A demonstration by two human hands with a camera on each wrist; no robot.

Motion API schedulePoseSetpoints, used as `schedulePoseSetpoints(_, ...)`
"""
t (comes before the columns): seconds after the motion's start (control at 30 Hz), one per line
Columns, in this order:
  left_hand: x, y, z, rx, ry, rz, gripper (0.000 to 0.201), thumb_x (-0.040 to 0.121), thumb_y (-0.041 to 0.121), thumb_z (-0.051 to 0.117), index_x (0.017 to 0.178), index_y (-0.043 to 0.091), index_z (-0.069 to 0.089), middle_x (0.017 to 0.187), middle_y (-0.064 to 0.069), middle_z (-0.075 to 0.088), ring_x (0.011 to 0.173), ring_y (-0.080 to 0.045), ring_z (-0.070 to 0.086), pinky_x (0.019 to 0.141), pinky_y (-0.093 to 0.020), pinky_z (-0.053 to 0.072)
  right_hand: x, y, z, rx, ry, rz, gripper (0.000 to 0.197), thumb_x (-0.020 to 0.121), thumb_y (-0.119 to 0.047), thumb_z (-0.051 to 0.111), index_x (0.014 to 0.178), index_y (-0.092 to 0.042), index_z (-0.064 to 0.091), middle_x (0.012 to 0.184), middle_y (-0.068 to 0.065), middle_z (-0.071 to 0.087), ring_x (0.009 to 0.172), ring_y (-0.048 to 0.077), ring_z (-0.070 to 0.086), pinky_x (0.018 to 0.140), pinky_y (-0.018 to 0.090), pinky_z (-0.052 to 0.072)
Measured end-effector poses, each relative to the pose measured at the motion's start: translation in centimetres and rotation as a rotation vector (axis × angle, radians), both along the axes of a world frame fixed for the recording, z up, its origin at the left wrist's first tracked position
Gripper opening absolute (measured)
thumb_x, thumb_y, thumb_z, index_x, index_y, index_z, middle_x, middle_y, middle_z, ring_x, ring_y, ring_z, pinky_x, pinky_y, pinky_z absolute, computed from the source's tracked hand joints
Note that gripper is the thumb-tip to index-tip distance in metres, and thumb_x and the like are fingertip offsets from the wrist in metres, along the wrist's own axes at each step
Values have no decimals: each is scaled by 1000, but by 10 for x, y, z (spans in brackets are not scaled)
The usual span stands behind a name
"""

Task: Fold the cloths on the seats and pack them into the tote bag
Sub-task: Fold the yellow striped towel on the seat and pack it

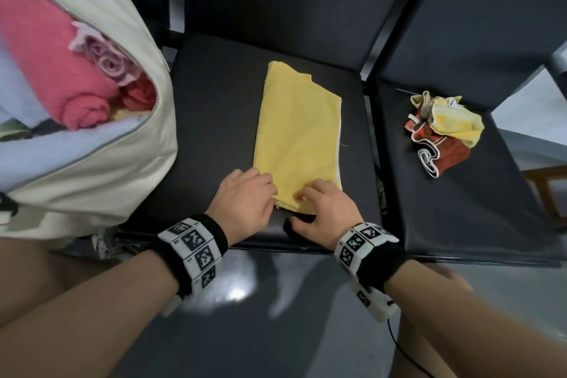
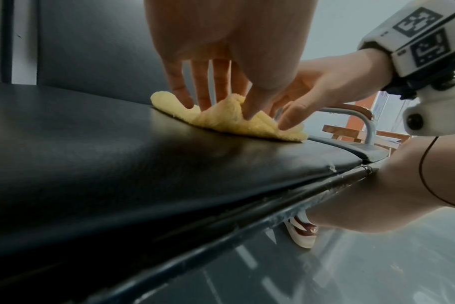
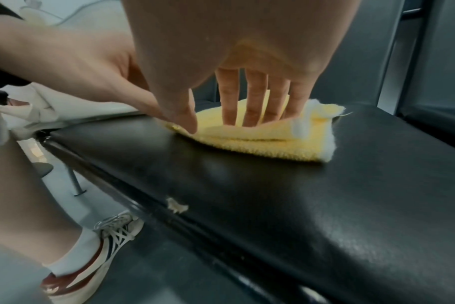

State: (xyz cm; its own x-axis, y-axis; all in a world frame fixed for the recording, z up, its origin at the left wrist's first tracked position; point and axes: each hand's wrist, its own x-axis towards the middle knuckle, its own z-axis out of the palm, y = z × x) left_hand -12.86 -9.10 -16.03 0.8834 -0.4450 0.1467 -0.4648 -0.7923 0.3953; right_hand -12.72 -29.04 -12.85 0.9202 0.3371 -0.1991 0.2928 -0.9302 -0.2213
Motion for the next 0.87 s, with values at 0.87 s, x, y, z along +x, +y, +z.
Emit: schedulePoseSetpoints(0.87,-7,-14,14,132,197,-144,37,94,9,52,127,23,61,115,4,55,109,-19,47,89,-32,42,-7,20,-7,-56,-196,-94,5,80,-21,70,84,-17,67,90,1,59,87,26,56,72,35,40)
